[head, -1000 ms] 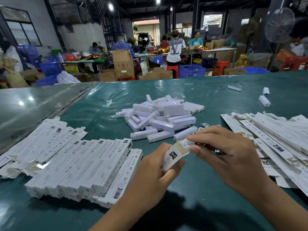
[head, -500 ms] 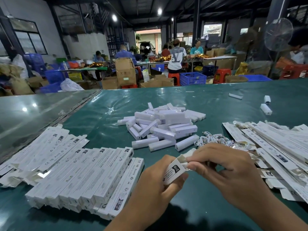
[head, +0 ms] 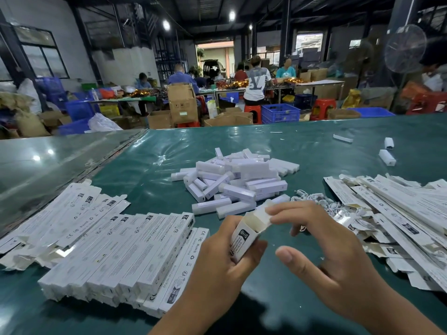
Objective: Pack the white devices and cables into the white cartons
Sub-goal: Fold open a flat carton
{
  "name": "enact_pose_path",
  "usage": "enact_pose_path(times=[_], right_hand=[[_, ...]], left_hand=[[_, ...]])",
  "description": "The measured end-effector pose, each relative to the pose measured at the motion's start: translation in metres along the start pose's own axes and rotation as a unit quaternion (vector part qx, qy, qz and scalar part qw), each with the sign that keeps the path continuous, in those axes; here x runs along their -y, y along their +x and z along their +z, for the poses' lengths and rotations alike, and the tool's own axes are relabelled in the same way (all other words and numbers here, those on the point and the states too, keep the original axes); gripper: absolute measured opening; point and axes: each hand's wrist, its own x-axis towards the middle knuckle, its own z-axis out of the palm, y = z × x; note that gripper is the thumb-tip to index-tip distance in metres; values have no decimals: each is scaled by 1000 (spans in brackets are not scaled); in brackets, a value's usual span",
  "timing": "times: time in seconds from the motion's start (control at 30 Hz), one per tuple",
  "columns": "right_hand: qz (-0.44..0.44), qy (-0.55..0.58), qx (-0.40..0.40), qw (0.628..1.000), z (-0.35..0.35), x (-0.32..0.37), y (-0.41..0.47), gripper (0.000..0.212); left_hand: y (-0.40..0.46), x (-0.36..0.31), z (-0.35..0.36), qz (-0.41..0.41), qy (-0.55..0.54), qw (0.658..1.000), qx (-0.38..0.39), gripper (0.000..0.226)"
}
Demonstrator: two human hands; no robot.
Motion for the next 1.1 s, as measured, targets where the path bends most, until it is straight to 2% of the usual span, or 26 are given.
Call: enact_pose_path(times=[0.1, 0.3, 0.53, 0.63, 0.77, 0.9, 0.97, 1.03, 1.1], right_hand=[[-27, -14, -27, 999, 3, -1, -1, 35], [-41, -10, -24, 999, 7, -1, -3, 36], [-49, -63, -35, 996, 12, 0, -3, 38], [-8, -54, -37, 998, 13, 0, -4, 40], [70, 35, -14, 997, 13, 2, -4, 37], [116, 142, 28, 983, 7, 0, -1, 38], [139, 245, 24, 959, 6, 0, 0, 40], [175, 356, -11, 918, 6, 0, 1, 43], [198, 379, -14, 904, 6, 1, 3, 44]], left_hand=[[-2, 0, 4, -23, -50, 998, -5, 26], [-6, -3, 10, -35, -132, 990, 26, 37], [-7, -1, 9, -5, -132, 991, 27, 32], [-8, -4, 10, 32, -178, 984, -13, 43], [-10, -4, 11, 61, -162, 984, -45, 39], [-8, -5, 8, 71, -158, 984, -42, 33], [-7, -7, 8, 84, -171, 981, -40, 29], [-7, -10, 8, 90, -186, 978, -25, 29], [-8, -12, 9, 124, -164, 979, -9, 30]])
